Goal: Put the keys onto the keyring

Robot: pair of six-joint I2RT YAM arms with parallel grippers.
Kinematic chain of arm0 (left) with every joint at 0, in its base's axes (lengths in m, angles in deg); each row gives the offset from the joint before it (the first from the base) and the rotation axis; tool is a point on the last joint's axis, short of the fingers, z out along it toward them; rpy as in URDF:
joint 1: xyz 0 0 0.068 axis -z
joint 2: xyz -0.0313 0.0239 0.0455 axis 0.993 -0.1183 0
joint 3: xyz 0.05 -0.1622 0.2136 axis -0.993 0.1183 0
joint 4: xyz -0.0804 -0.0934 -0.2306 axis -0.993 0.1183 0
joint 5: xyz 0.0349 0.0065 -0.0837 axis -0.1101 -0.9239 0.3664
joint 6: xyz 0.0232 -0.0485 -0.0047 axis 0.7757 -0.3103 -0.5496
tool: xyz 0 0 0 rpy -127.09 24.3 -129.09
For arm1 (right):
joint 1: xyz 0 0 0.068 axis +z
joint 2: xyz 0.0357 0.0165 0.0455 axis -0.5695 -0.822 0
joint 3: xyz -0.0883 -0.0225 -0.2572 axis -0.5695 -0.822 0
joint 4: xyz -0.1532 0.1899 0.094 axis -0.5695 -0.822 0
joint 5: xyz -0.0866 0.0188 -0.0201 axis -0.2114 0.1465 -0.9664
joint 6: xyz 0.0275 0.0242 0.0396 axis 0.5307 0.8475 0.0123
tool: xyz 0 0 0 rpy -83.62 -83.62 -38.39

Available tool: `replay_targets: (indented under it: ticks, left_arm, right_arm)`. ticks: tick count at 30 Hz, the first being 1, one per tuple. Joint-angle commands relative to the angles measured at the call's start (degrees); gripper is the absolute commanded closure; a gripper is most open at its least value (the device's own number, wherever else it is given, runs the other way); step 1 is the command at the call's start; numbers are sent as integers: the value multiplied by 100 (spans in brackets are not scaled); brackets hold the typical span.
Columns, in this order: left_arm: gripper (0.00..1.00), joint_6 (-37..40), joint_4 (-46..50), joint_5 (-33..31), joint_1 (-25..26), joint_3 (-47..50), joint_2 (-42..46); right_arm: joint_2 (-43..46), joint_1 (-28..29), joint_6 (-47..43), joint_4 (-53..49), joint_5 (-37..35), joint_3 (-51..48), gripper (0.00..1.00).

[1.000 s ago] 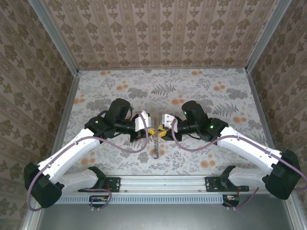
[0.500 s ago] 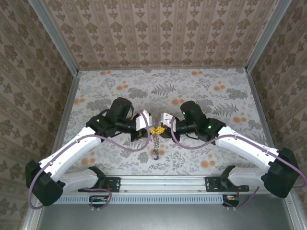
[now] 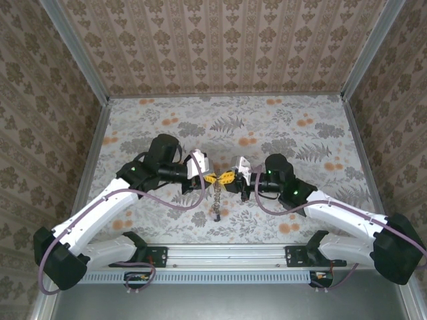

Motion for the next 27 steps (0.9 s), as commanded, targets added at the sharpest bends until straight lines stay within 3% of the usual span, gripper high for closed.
replay_targets:
  ticks: [1,9,14,18,20,23,25,27]
  left_arm:
    - [85,-97,-188,280,-43,82,-78]
    - [85,-97,-175,493,-59,130,-140]
    - [92,-132,-119,363,-62,148,-177]
    - [100,-145,-125,310,-77,142,-177]
    - [100,-68,-57,310,-84,82,-188]
    - [100,100,213,205,-87,-87,-202]
    - [100,293,564,24,-83,-230,-257]
    - [100,535,1055,-132,-74,-423,-370]
  right_arm:
    - [191,9,368,1393,-50,-116,100]
    - [241,12,545,2331,-394,-418,100]
    - [216,5,685,2922,-286,-599,100]
    - [222,-1,626,2809,78,-543,100]
    - [326,5,232,2118,134,-406,100]
    - [569,44,-1293,-525,234,232,77]
    - [689,45,-2366,-2112,48,519,73]
    - [803,46,-2877,-2855,-382,624,65]
